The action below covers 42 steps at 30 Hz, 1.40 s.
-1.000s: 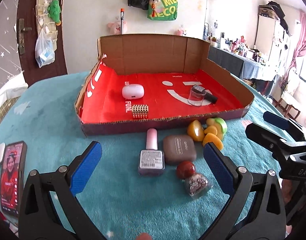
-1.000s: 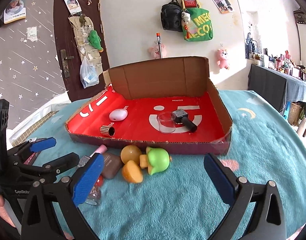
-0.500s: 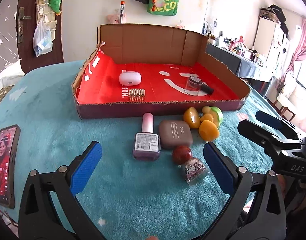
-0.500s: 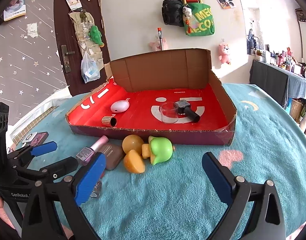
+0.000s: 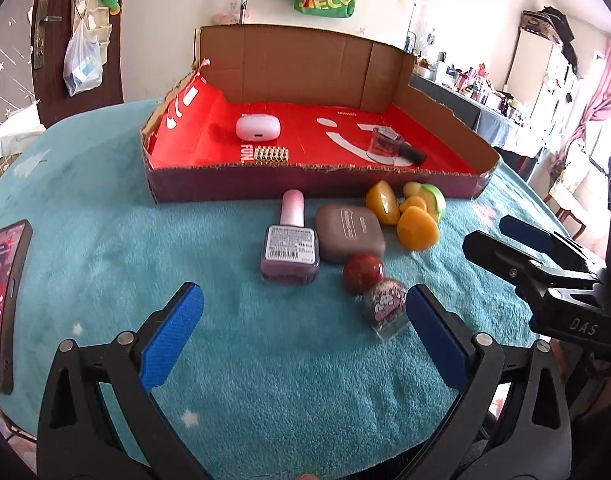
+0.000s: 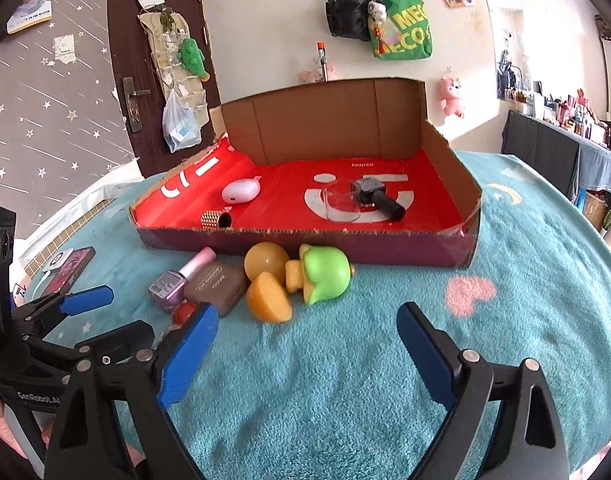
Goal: Organize rigid objects
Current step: 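Withdraw both tools from the box toward the items on the blanket, then grasp the pink-capped nail polish bottle with the left tool while the right tool grasps the glitter jar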
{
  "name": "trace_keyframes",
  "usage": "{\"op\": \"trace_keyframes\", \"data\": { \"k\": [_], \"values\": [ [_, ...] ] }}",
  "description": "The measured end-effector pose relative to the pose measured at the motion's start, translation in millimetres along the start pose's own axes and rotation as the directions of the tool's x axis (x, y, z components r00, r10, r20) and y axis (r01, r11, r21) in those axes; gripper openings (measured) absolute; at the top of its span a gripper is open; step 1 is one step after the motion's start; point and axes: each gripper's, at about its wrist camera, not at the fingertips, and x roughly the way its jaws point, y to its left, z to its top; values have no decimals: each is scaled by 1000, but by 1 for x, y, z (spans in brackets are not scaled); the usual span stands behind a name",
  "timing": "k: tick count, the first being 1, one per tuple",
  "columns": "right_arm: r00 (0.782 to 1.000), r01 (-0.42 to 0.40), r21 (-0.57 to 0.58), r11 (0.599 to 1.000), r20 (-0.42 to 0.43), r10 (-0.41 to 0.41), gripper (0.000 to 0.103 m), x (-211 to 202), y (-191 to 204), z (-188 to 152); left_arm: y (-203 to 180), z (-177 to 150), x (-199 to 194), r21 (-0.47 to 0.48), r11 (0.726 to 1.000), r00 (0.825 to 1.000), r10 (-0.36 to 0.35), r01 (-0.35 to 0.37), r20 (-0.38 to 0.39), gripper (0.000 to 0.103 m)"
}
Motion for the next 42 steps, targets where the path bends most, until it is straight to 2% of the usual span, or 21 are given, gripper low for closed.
{"op": "trace_keyframes", "data": {
  "k": [8,10,14,18,21,25,29,34,42],
  "values": [
    [999,-2,3,1000,-32,2,92,9,-1,-7,7,0,4,-19,999,999,33,-33,-3,103],
    [999,-2,6,1000,-40,2,89,12,-1,-7,11,2,4,-25,999,999,47,-47,8,103],
    [999,-29,21,999,-43,30,88,11,-1,-9,16,8,12,-10,996,996,93,-93,6,102],
    [999,-21,2,1000,-48,21,88,14,4,-9,17,14,22,0,995,995,103,-103,-1,102],
    [997,-50,22,998,-53,51,84,14,6,-6,18,18,30,6,993,993,117,-117,-9,102],
    [992,-110,3,994,-57,110,84,9,21,-8,23,24,36,-9,996,995,92,-92,-25,102],
    [987,-150,-65,987,-76,145,84,13,43,-20,27,32,40,-15,997,996,79,-80,-40,96],
    [984,-161,-110,981,-94,151,79,23,60,-25,26,37,44,1,999,998,39,-39,-58,85],
    [981,-180,-136,974,-101,168,69,33,72,-24,29,34,44,-12,1000,998,7,-8,-63,79]
  ]
}}
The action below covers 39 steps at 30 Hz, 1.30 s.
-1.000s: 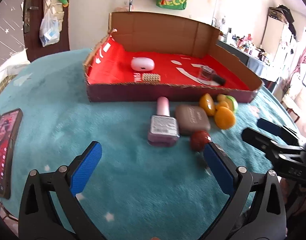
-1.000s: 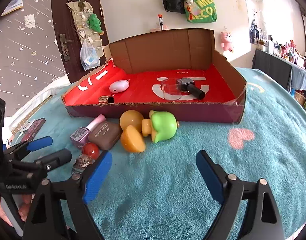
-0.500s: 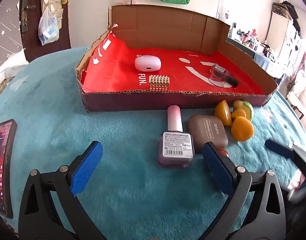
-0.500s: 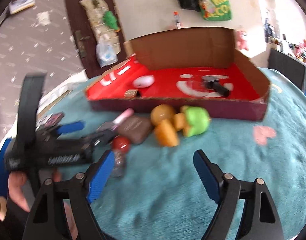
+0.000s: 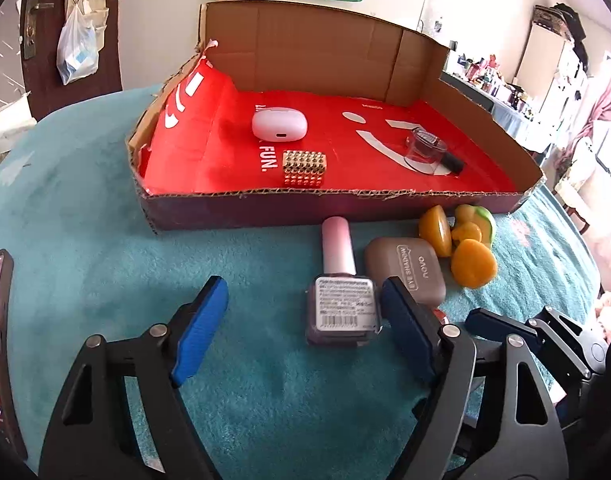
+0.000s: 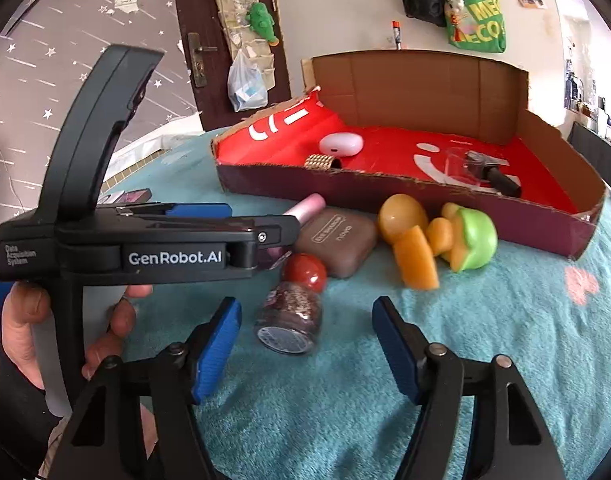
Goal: Organize rigid objects
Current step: 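Grasp the pink-capped nail polish bottle with the left tool while the right tool grasps the glitter jar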
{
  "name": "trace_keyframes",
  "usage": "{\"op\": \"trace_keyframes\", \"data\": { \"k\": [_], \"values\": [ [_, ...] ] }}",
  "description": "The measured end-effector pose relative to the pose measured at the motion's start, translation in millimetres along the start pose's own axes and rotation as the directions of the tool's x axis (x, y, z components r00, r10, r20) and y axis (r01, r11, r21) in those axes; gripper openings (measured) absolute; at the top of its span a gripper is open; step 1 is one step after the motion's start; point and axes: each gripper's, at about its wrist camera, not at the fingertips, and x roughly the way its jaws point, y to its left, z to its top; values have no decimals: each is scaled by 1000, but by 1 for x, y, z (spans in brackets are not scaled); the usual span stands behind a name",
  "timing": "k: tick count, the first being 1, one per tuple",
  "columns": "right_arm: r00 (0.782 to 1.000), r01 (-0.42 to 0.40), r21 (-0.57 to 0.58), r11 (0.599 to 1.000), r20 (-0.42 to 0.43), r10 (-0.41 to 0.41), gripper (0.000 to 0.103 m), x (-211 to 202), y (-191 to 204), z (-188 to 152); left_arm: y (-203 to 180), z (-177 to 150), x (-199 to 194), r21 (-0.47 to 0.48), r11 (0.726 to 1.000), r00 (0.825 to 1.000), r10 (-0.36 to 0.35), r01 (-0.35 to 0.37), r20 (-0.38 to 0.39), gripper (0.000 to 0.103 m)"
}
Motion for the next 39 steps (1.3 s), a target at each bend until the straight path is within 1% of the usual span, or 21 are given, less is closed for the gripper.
{"op": "trace_keyframes", "data": {
  "k": [4,6,9,13,15,16,17,19,20,21,22,23,25,26,29,33,36,39],
  "values": [
    [1000,21,-9,1000,8,-21,68,1,1,0,3,-4,0,0,1000,1000,-8,8,-8,78],
    [999,34,-5,999,11,-34,66,2,-2,0,1,-5,0,19,1000,1000,6,-6,-9,78],
    [999,33,1,999,11,-33,66,2,-4,-1,-5,-7,1,62,997,999,42,-41,-12,78],
    [999,46,-15,999,16,-46,66,5,-1,-2,-7,-4,6,82,995,998,59,-56,-33,75],
    [999,51,-21,998,20,-51,63,5,0,-3,-12,-4,8,105,992,996,77,-74,-32,71],
    [998,54,-25,998,22,-53,60,5,1,-3,-14,-4,8,115,990,996,84,-80,-29,67],
    [998,53,-25,998,24,-52,59,5,1,-3,-16,-5,8,120,990,996,82,-79,-25,60],
    [998,49,-27,998,28,-49,54,5,2,-4,-19,-6,7,126,989,997,75,-72,-19,53],
    [998,48,-32,998,29,-47,52,5,2,-4,-20,-6,7,130,989,997,73,-71,-16,47],
    [998,48,-37,998,29,-47,49,5,3,-4,-22,-7,6,136,989,998,66,-64,-13,44],
    [998,47,-40,998,30,-46,46,4,3,-5,-23,-7,5,140,988,998,60,-58,-11,37],
    [999,46,-43,998,30,-44,43,4,4,-5,-25,-8,5,146,988,998,59,-57,-9,34],
    [999,43,-47,998,29,-41,34,4,4,-5,-25,-9,4,150,987,998,62,-60,-5,34],
    [999,40,-48,998,29,-39,33,3,4,-6,-24,-8,4,145,988,998,56,-55,-6,34],
    [999,31,-44,999,21,-30,33,1,2,-6,-19,-8,1,119,992,999,34,-32,-11,34],
    [1000,11,-19,1000,8,-11,33,-3,-3,-7,-17,-12,-5,113,993,999,31,-29,-10,34],
    [1000,-13,19,1000,-3,14,33,-7,-10,-6,-16,-15,-11,103,994,1000,23,-22,-6,34],
    [999,-44,83,996,-10,45,33,-12,-21,-5,-13,-19,-17,84,996,1000,11,-11,-1,34]
  ]
}}
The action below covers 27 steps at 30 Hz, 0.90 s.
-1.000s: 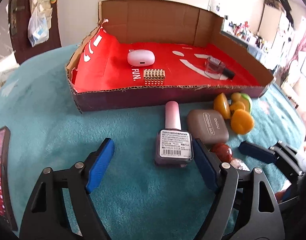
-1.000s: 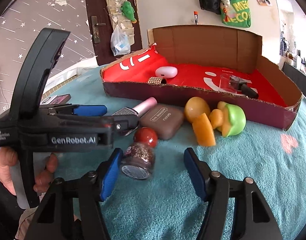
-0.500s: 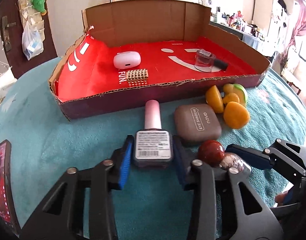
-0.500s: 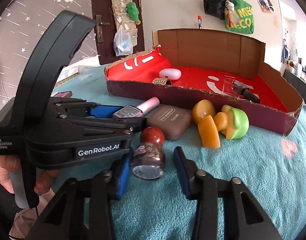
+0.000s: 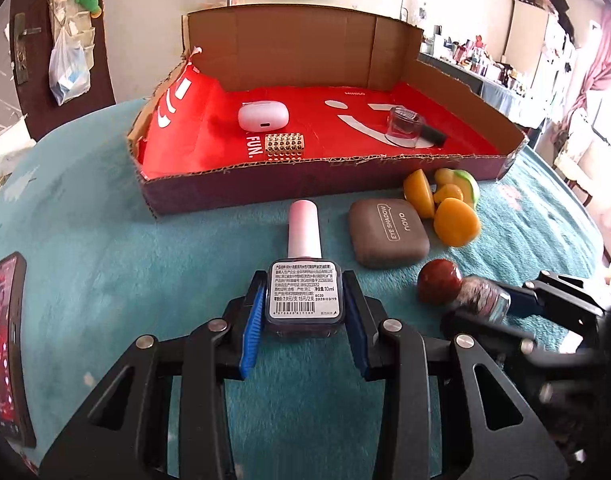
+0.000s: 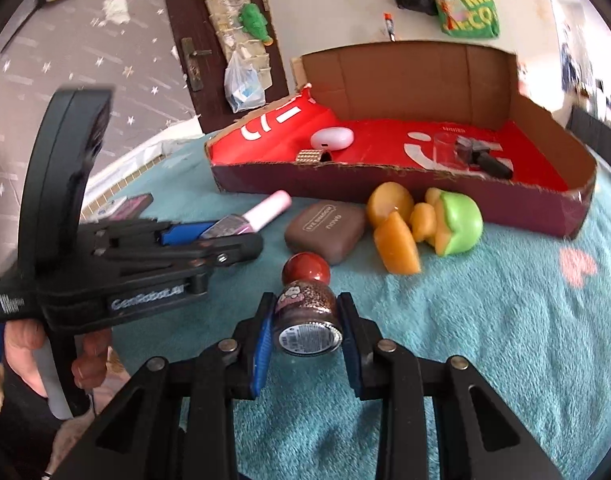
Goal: Organize rigid objects
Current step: 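Grasp the pink-capped nail polish bottle with the left tool while the right tool grasps the glitter jar, then carry the nail polish bottle and glitter jar into the box with both tools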
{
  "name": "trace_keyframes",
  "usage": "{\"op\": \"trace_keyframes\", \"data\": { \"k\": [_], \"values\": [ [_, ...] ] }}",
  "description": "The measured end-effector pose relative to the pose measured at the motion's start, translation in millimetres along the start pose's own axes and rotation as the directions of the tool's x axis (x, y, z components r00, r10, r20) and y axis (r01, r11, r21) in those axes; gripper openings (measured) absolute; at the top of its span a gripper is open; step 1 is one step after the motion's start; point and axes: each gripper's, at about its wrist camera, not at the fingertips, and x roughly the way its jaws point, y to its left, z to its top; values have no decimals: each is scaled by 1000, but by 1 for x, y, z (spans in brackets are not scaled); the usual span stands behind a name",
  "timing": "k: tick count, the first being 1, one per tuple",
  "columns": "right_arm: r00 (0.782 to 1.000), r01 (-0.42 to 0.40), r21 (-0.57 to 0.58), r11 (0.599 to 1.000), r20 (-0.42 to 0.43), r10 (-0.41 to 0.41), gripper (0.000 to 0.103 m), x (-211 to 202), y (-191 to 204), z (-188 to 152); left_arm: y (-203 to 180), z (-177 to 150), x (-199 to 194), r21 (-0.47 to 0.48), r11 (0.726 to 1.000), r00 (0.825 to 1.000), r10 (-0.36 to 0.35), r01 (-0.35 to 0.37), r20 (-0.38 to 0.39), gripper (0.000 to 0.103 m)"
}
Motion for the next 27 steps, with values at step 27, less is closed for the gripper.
{"op": "trace_keyframes", "data": {
  "k": [27],
  "values": [
    [996,-59,104,993,69,52,33,-29,-21,19,-9,0,-32,-16,997,994,-72,74,83,34]
  ]
}}
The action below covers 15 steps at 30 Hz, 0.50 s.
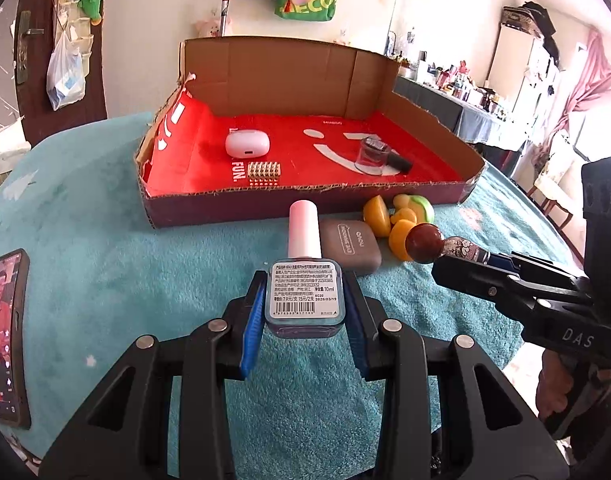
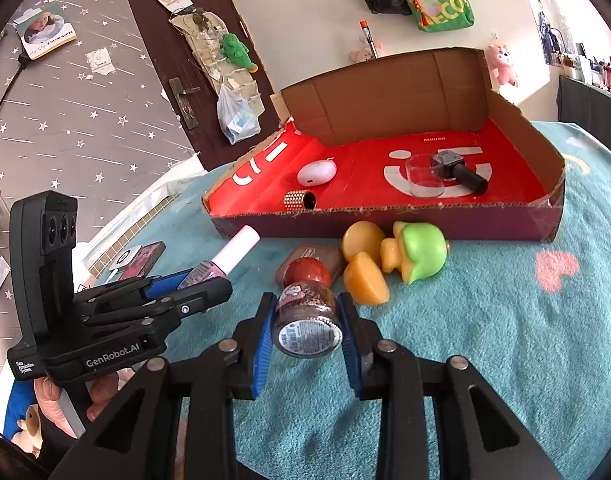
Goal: Organize rigid objects
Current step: 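Carry the nail polish bottle and glitter jar into the box with both tools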
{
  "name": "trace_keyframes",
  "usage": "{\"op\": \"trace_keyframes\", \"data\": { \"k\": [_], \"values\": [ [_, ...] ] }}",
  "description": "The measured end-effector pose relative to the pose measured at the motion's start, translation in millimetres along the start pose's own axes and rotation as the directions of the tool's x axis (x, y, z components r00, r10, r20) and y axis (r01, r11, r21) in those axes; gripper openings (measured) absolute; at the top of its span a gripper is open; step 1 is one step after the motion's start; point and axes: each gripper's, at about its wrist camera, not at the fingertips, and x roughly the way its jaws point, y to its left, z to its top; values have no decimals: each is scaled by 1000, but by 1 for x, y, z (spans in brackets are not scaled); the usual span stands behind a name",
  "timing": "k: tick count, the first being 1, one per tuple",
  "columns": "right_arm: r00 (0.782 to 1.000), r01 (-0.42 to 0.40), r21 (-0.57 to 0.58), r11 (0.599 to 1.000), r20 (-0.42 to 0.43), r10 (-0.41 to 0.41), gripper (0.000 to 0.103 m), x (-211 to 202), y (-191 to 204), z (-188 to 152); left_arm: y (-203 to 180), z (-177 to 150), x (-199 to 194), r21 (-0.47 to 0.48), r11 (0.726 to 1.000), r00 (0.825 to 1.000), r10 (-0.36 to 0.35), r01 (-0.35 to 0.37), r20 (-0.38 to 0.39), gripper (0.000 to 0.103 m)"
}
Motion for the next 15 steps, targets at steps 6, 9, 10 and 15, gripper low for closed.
{"op": "trace_keyframes", "data": {
  "k": [6,9,10,15],
  "values": [
    [1000,10,-18,1000,19,-9,33,-4,1,8,-1,7,-2,3,1000,1000,-4,4,19,34],
    [1000,8,-20,1000,23,-8,33,-5,-1,11,-1,10,-3,10,1000,1000,-2,2,28,34],
    [1000,8,-21,1000,24,-8,33,-5,-1,13,-2,11,-3,12,1000,1000,-2,2,31,34],
    [999,11,-28,1000,31,-10,33,-7,-2,18,-2,17,-4,16,1000,999,-9,9,42,34]
  ]
}}
